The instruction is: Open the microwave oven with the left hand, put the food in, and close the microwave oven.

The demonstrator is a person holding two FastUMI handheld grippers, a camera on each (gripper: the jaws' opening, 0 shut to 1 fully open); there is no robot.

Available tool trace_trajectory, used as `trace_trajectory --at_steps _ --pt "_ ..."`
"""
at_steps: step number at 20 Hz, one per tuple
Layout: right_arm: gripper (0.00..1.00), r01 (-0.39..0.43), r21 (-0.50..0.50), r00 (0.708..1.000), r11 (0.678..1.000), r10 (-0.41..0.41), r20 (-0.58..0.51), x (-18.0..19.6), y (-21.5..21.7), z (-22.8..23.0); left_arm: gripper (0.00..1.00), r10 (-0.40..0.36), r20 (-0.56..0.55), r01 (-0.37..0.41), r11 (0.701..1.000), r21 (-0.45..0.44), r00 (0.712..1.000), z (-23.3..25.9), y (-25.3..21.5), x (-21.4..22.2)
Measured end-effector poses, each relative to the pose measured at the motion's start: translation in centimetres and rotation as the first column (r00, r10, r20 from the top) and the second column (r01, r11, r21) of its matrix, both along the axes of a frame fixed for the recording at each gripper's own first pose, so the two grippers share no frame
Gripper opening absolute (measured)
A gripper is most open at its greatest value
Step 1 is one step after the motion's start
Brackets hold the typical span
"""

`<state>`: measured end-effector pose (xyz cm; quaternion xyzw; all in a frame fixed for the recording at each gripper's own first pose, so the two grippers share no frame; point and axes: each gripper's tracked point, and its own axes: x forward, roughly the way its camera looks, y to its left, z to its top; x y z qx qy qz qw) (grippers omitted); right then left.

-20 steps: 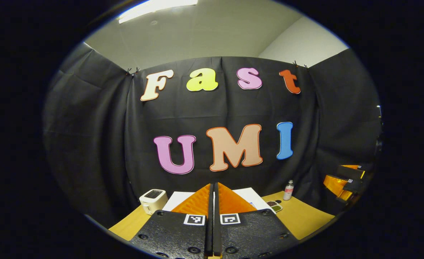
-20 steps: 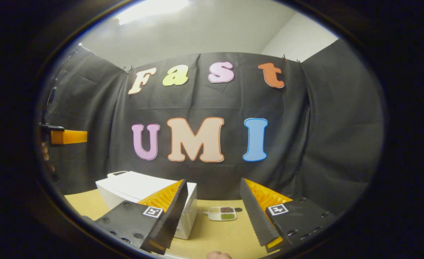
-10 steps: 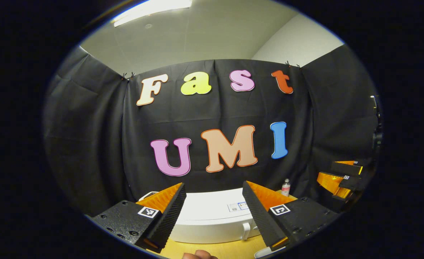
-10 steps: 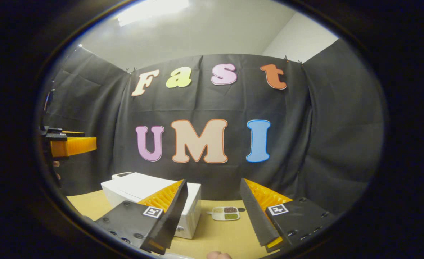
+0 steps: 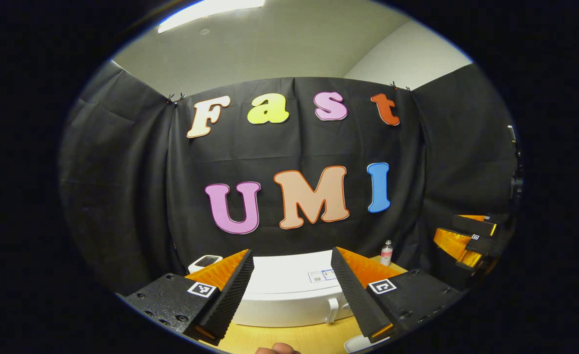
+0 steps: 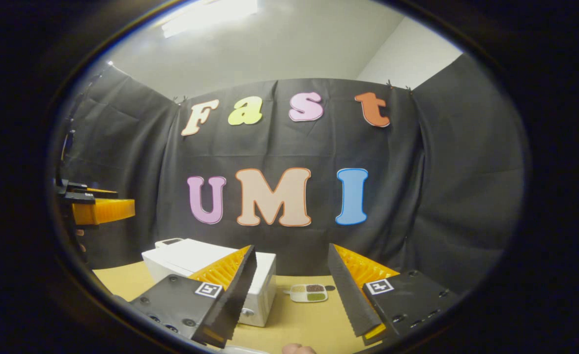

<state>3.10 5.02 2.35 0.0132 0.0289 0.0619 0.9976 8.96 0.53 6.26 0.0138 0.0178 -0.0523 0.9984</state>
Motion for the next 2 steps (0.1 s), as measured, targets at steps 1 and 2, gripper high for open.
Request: trace_trajectory --at_steps 1,2 --pt "0.83 0.000 0.000 1.000 1.000 0.000 -0.002 -0.05 -0.03 -0.05 0.96 -0.001 -0.004 0.001 1.000 0.001 1.000 -0.23 -0.04 -0.06" --pt "0.90 0.000 -0.004 1.000 1.000 0.000 -0.004 -0.16 0.03 -0.15 0.96 -0.001 -0.008 0.001 1.000 0.003 1.000 -0.38 0.01 -0.16"
